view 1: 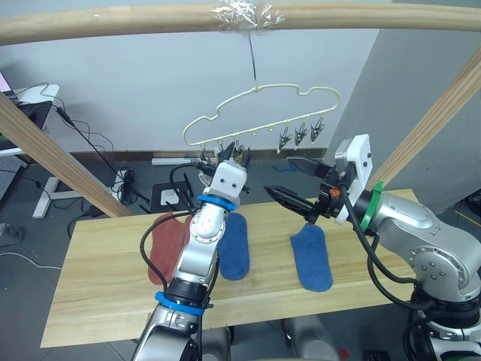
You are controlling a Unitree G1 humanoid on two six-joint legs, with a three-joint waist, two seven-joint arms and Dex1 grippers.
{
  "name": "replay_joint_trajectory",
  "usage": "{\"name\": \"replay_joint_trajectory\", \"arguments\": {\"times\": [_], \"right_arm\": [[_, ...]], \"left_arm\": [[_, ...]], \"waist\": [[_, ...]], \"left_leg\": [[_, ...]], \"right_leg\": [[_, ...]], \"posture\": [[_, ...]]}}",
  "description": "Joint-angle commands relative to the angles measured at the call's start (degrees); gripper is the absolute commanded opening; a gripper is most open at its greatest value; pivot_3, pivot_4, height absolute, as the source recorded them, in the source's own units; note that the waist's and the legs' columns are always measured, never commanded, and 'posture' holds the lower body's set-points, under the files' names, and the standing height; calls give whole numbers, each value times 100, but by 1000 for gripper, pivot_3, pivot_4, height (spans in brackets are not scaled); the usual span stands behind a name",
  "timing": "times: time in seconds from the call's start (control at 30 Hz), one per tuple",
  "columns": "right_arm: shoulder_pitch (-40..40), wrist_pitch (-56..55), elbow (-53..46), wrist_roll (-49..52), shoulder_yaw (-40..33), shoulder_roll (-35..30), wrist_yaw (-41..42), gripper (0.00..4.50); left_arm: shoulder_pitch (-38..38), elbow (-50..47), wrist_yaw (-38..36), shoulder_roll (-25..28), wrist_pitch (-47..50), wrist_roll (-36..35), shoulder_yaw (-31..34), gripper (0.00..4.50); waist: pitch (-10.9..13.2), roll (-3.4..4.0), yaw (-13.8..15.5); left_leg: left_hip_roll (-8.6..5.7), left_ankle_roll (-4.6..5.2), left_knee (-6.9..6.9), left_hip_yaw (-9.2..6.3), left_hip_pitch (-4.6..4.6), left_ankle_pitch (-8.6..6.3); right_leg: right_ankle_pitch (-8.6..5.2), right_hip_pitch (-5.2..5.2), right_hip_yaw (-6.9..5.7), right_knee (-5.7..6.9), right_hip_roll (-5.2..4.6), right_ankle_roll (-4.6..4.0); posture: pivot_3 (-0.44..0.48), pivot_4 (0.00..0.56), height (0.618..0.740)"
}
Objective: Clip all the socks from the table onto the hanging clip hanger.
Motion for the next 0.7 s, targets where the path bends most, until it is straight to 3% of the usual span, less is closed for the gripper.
{"name": "replay_joint_trajectory", "arguments": {"times": [0.03,0.7], "right_arm": [[3,-143,-202,36,-20,-15,4,4500],[63,-178,-252,5,-27,-7,-71,4500]], "left_arm": [[117,-414,14,-48,28,56,-95,1683],[-141,-155,160,-97,115,80,-60,1683]], "waist": [[0,0,0],[0,0,0]], "left_leg": [[0,0,0,0,0,0],[0,0,0,1,-1,0]], "right_leg": [[0,0,0,0,0,0],[-1,-1,0,0,0,1]], "posture": [[-213,251,740],[-226,252,740]]}}
